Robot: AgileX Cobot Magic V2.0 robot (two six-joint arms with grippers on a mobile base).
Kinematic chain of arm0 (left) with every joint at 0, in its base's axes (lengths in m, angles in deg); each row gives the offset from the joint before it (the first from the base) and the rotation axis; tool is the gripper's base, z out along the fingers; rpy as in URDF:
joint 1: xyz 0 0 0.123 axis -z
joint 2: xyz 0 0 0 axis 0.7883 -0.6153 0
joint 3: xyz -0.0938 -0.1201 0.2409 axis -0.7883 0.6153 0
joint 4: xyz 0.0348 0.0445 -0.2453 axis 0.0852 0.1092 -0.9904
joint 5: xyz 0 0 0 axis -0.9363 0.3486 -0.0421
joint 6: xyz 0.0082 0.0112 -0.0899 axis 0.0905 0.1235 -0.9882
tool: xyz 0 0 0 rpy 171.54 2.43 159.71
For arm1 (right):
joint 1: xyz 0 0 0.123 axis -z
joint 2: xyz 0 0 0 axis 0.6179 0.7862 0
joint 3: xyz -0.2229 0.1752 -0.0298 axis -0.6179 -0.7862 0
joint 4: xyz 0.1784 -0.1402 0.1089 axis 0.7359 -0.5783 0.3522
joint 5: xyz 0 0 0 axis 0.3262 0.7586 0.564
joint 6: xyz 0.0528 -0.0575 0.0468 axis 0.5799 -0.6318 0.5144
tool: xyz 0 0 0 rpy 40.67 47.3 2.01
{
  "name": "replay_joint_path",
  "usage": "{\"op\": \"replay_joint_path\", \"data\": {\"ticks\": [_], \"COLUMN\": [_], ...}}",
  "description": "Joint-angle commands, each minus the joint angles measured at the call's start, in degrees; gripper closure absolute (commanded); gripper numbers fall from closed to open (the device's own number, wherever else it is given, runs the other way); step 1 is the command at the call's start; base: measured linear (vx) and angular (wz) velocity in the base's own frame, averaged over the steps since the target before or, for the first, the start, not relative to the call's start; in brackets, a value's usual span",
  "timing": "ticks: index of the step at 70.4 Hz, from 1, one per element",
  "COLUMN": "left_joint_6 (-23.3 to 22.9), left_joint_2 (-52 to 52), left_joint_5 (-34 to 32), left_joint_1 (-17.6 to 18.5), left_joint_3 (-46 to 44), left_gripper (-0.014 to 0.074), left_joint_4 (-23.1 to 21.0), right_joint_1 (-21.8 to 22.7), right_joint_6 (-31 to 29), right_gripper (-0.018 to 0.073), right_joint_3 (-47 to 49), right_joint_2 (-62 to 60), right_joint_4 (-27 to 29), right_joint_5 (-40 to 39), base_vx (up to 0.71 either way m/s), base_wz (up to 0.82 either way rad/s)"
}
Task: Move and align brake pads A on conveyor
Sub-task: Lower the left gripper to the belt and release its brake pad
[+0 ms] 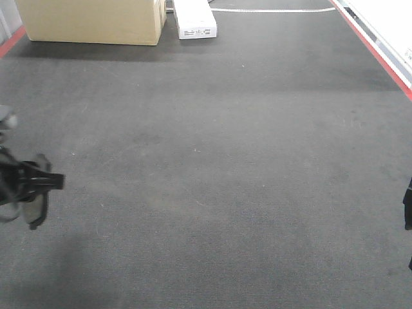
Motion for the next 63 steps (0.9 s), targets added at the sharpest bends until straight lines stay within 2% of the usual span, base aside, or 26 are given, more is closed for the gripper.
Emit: {"op": "replay_joint_path", "data": {"ticks": [1, 9, 28, 42, 55, 63], "left_joint_6": [-0.8, -2.6, -2.5, -1.5, -1.5, -1.0], "left_joint_2": [-3.9, -8.9, -19.9, -26.9, -29.7, -29.7], "left_joint_5": [-2.0, -1.8, 4.2, 6.6, 7.2, 8.4], "left_joint_1": [0.0, 0.0, 0.0, 0.0, 0.0, 0.0], "left_joint_3": [-4.3, -6.8, -12.4, -14.2, -15.9, -17.3], "left_gripper": [0.0589, 0.0580, 0.0535, 0.0477, 0.0350, 0.0225], "left_joint_4": [0.0, 0.1, 4.5, 5.0, 4.9, 5.1], "right_joint_1": [0.0, 0.0, 0.0, 0.0, 0.0, 0.0], "right_joint_6": [-0.4, -0.4, -0.4, -0.4, -0.4, -0.4], "right_gripper": [0.0564, 0.0564, 0.0564, 0.0564, 0.0564, 0.0564], "right_joint_3": [1.7, 1.7, 1.7, 1.7, 1.7, 1.7], "right_joint_2": [0.2, 0.2, 0.2, 0.2, 0.2, 0.2], "right_joint_4": [-0.2, -0.2, -0.2, -0.2, -0.2, -0.2], "right_joint_5": [-5.3, -5.3, -5.3, -5.3, -5.3, -5.3], "base_vx": [0.00, 0.00, 0.00, 0.00, 0.00, 0.00], "base_wz": [0.00, 0.00, 0.00, 0.00, 0.00, 0.00]}}
